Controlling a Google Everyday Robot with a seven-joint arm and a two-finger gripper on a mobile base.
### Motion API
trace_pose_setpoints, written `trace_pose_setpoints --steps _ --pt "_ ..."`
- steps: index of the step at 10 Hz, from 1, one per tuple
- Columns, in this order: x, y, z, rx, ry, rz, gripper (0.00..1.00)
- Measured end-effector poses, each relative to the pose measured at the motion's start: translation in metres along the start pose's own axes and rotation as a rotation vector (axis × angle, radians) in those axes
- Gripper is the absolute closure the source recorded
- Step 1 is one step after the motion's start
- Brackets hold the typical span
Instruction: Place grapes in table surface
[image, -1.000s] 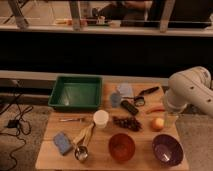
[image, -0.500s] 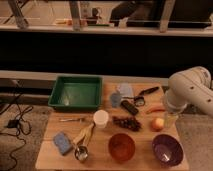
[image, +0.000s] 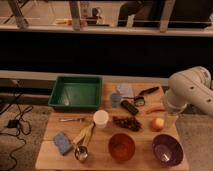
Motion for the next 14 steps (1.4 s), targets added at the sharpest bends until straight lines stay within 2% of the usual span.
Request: trace_pose_setpoints --steps 11,14 --pt "-0.0004 0.0003 -0.0012 0.004 0.000 0.002 0.20" --pt "-0.0060 0.0030 -0.0045 0.004 -0.022 0.001 0.20"
